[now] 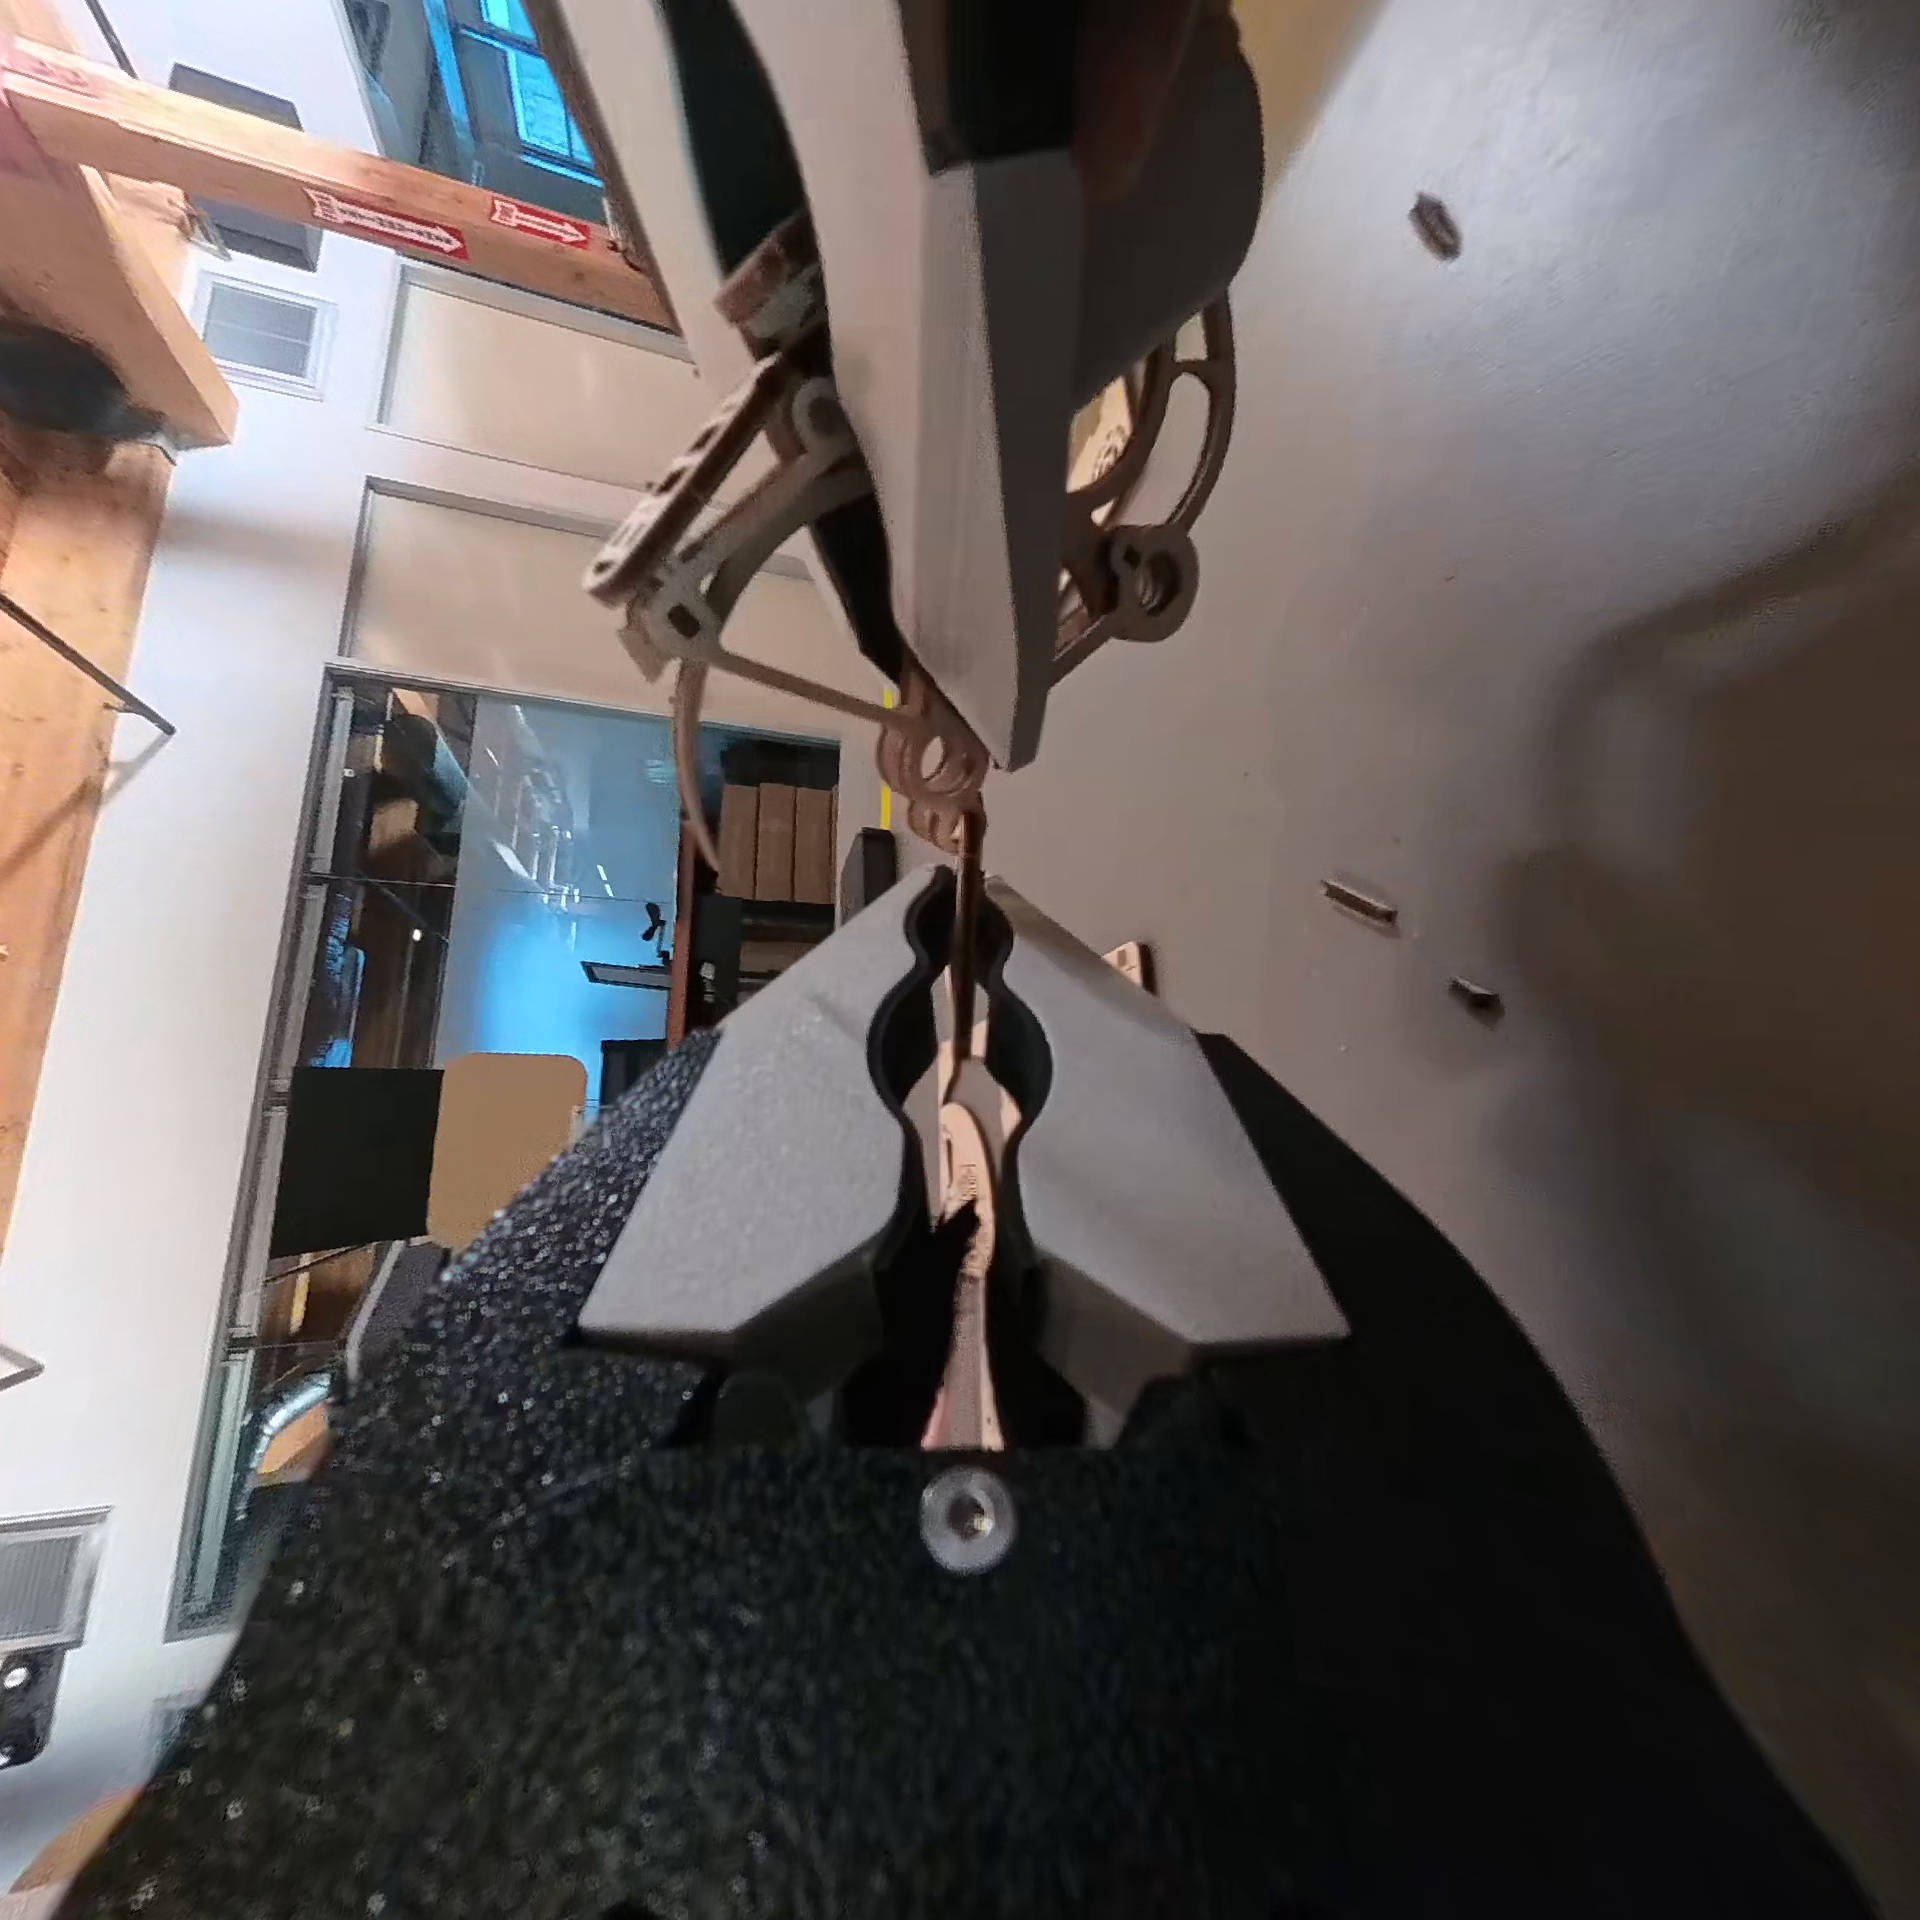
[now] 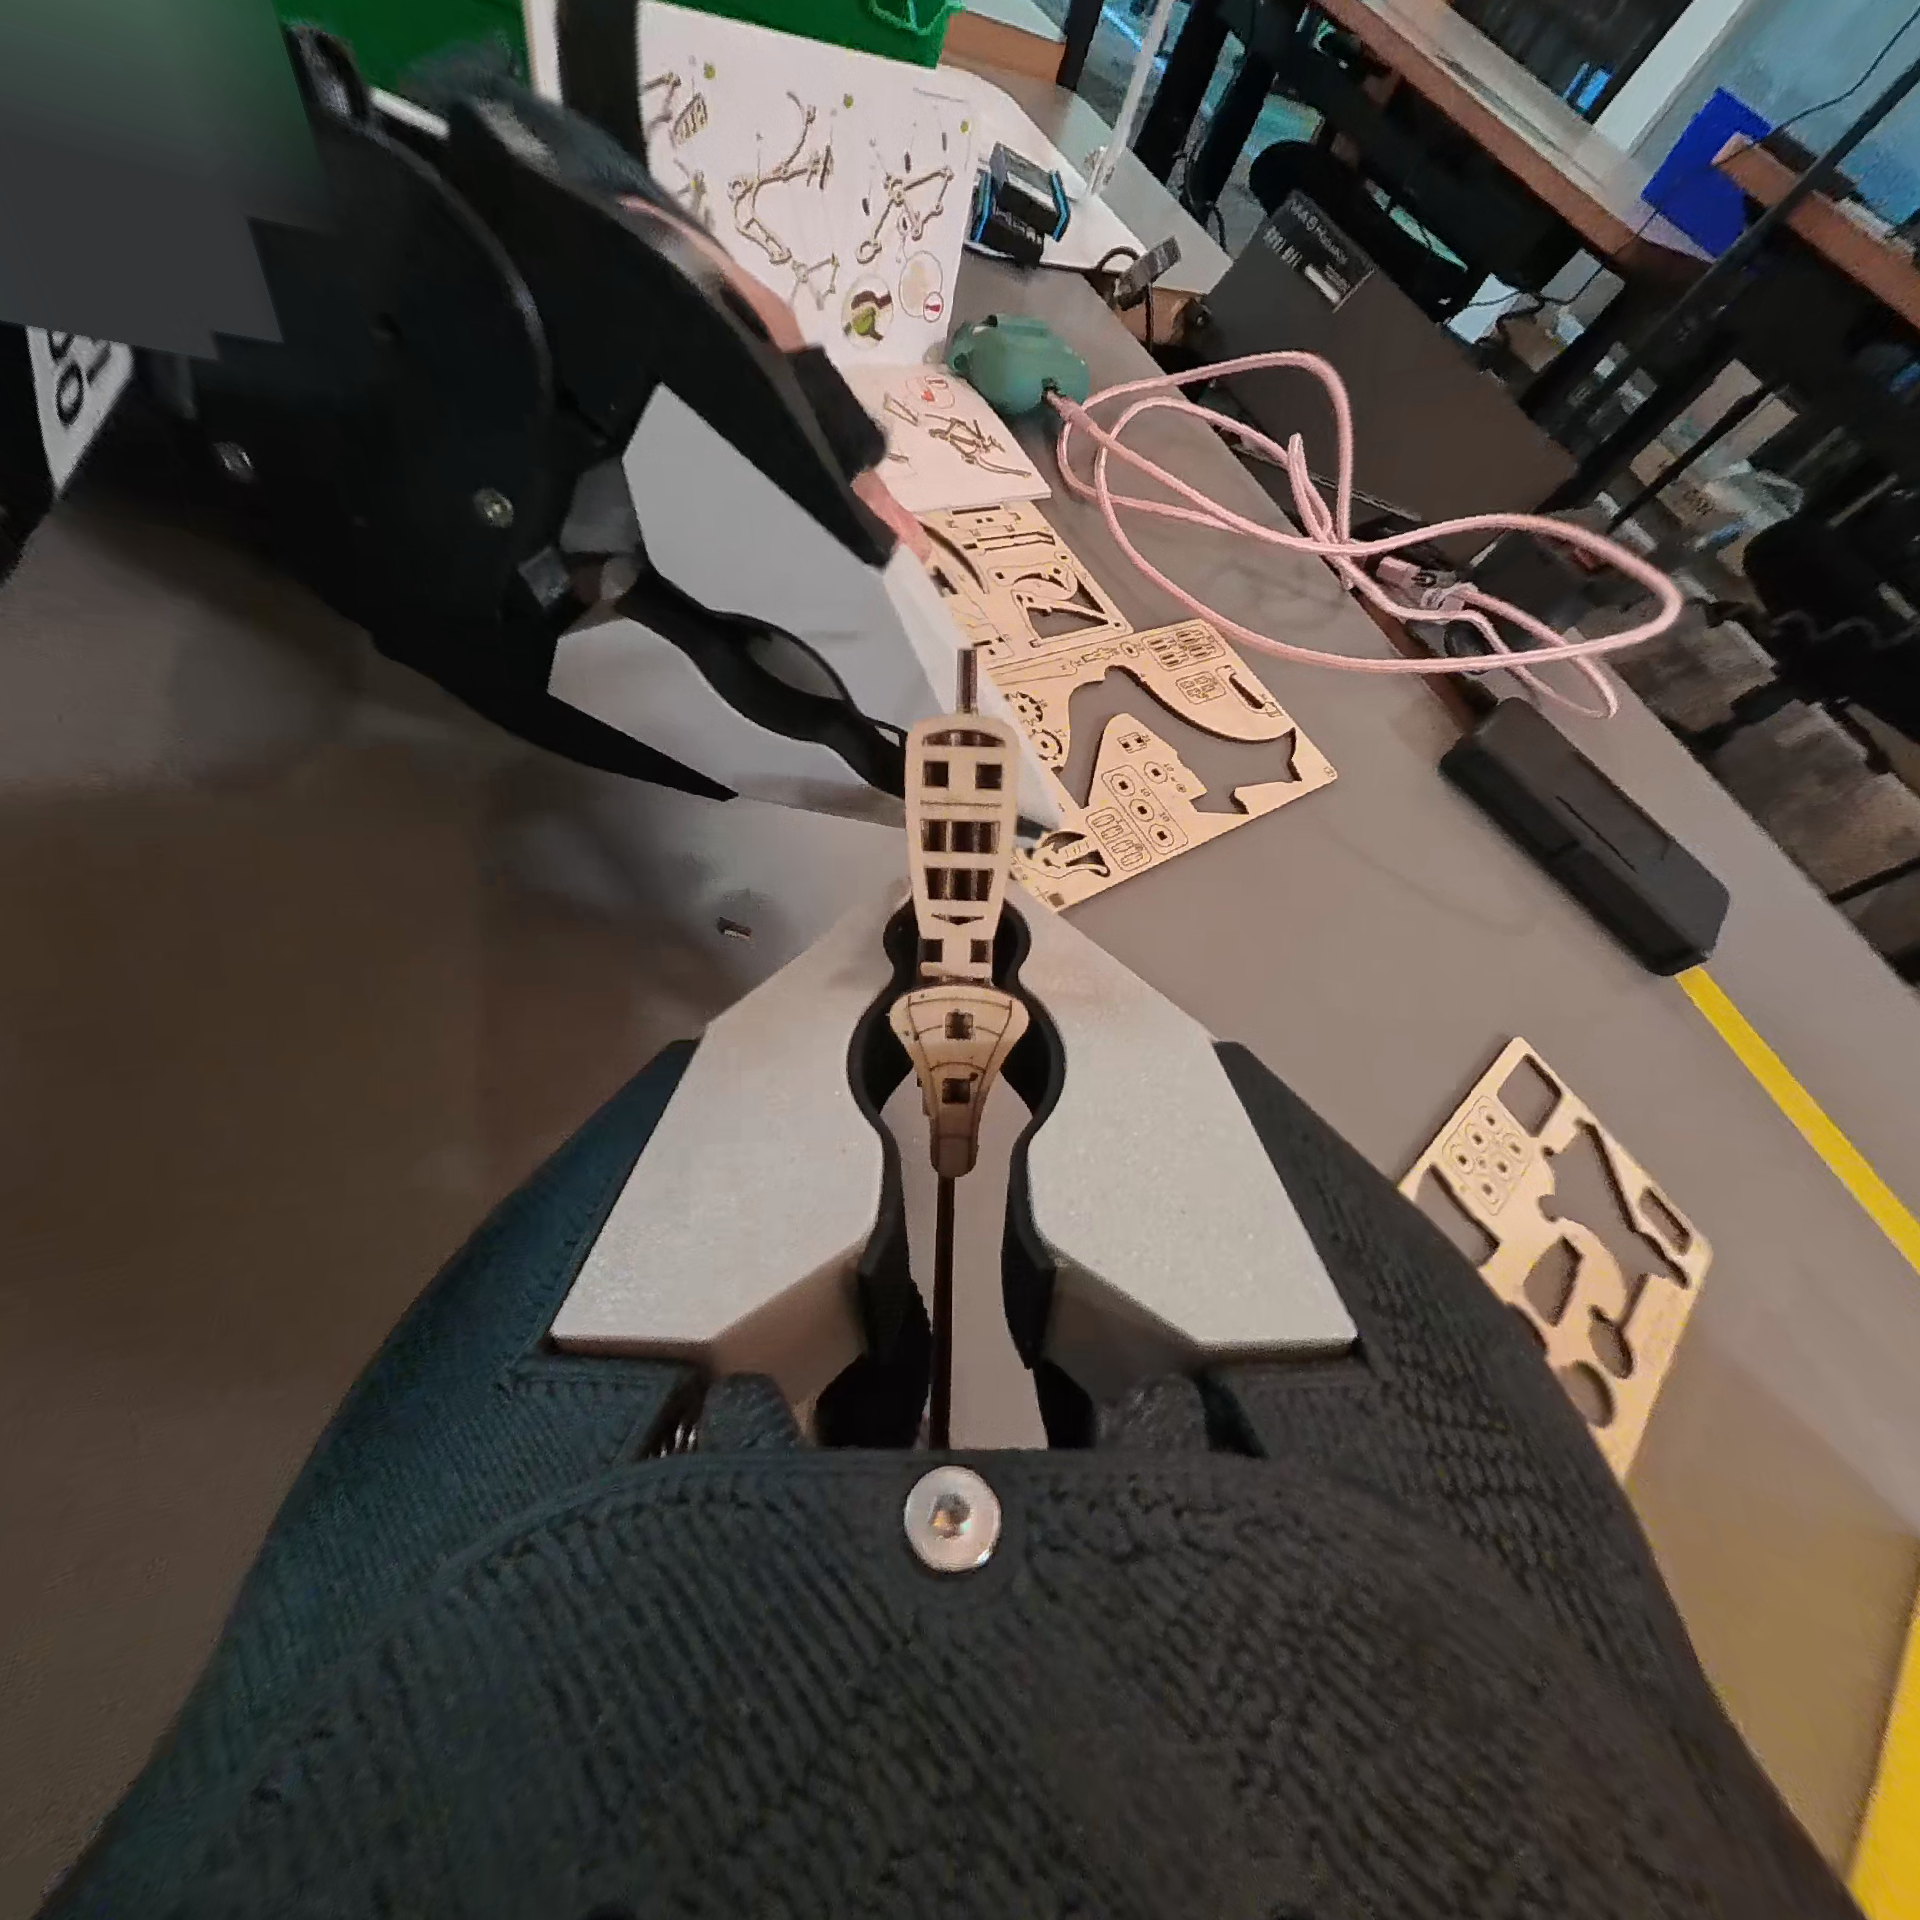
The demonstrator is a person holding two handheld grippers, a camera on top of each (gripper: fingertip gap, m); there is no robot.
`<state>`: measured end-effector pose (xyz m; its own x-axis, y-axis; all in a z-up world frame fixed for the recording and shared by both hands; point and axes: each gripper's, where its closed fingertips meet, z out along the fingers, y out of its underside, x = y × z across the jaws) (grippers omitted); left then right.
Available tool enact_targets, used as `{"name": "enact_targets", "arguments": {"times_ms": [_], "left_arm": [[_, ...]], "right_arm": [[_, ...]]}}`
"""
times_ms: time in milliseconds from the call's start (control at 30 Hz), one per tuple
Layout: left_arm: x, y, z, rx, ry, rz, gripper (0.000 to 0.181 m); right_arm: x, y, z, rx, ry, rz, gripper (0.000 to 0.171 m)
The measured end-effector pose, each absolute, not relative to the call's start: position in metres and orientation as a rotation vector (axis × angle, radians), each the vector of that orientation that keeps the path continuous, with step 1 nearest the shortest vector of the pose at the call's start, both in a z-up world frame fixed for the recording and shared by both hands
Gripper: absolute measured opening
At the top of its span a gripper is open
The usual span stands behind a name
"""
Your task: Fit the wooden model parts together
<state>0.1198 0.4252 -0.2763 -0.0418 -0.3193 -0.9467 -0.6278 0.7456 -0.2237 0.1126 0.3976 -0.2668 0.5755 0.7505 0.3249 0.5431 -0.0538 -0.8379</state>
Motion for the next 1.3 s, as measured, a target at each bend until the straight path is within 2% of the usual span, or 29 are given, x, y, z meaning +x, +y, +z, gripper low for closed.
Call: {"name": "enact_targets", "arguments": {"times_ms": [200,433,767,967,1100,1300], "left_arm": [[0.120,0.425,-0.280,-0.851,1.651,0.204,0.000],[0.120,0.428,-0.286,-0.870,1.676,0.232,0.000],[0.119,0.430,-0.303,-0.963,1.750,0.252,0.000],[0.119,0.432,-0.300,-0.924,1.744,0.325,0.000],[0.119,0.433,-0.303,-0.952,1.756,0.318,0.000],[0.119,0.433,-0.308,-0.976,1.769,0.297,0.000]], "right_arm": [[0.113,0.398,-0.268,-1.693,-1.118,0.192,0.008],[0.113,0.399,-0.273,-1.812,-0.995,0.418,0.008],[0.113,0.401,-0.287,-1.796,-1.114,0.192,0.009],[0.113,0.400,-0.285,-1.858,-1.030,0.331,0.009],[0.114,0.401,-0.288,-1.816,-1.104,0.170,0.009],[0.113,0.401,-0.292,-1.813,-1.126,0.165,0.009]]}}
